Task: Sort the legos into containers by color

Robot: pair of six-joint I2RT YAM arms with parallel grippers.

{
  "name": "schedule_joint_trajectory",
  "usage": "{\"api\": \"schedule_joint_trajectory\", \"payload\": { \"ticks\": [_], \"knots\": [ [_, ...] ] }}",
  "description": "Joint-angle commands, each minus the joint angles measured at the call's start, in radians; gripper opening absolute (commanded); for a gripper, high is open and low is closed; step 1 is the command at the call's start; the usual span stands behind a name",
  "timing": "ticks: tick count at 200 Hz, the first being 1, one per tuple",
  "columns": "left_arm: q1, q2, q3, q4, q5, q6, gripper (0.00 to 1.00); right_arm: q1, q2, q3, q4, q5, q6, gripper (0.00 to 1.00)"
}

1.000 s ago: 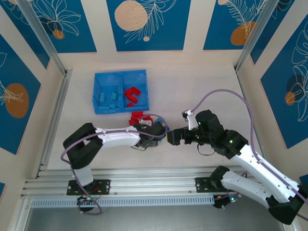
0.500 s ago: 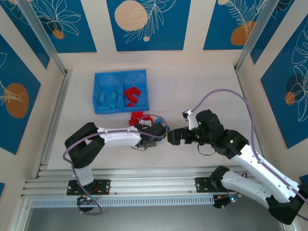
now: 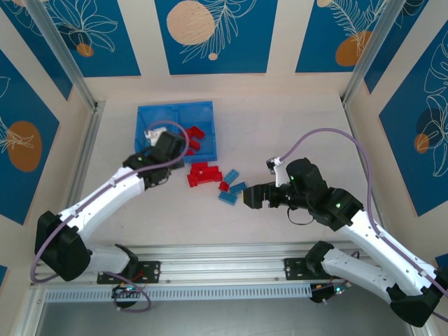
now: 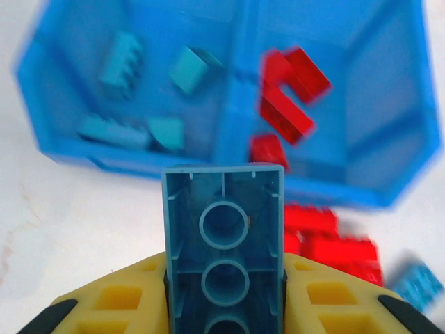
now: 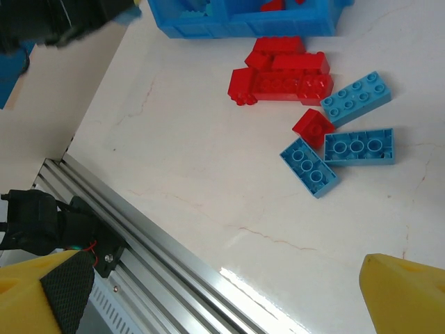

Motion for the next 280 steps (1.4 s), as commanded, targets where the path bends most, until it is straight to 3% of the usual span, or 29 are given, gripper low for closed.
{"api": "schedule_joint_trajectory", "payload": {
  "ticks": [1,38,81,113,156,181,202,234,260,280],
  "knots": [
    [0.128,0.091,0.097,0.011,0.066,0.16,0.25,-0.004,-0.012,0.03,0.006,-0.007,0.026,1.0],
    [0.308,0.354,0.275,0.028,0.207,0.188,0.26,-0.004,-0.038,0.046,-0.031,-0.004,0.046,1.0],
    [0.355,0.593,0.486,-0.04,0.294,0.204,0.41,-0.003,-0.103,0.046,-0.086,0.006,0.072,0.99],
    [0.373,0.6,0.503,-0.059,0.295,0.17,0.58,-0.003,-0.147,0.028,-0.104,0.012,0.098,0.99],
    [0.365,0.395,0.42,-0.069,0.333,0.151,0.59,-0.003,-0.153,0.003,-0.081,0.039,0.097,1.0],
    [0.289,0.137,0.305,-0.031,0.385,0.199,0.59,-0.003,-0.104,-0.011,-0.051,0.089,0.078,0.99],
    [0.143,-0.075,0.208,0.011,0.463,0.373,0.59,-0.003,-0.013,-0.013,-0.012,0.114,0.048,1.0],
    [-0.059,-0.322,0.046,-0.031,0.838,0.71,0.68,0.002,0.192,-0.006,0.062,0.106,-0.015,0.99],
    [-0.199,-0.415,-0.032,-0.185,0.806,0.838,0.7,0.014,0.384,0.031,0.083,0.129,-0.047,0.99],
    [-0.237,-0.454,-0.106,-0.218,0.769,0.859,0.74,0.039,0.536,0.069,0.103,0.134,-0.073,0.96]
  ]
}}
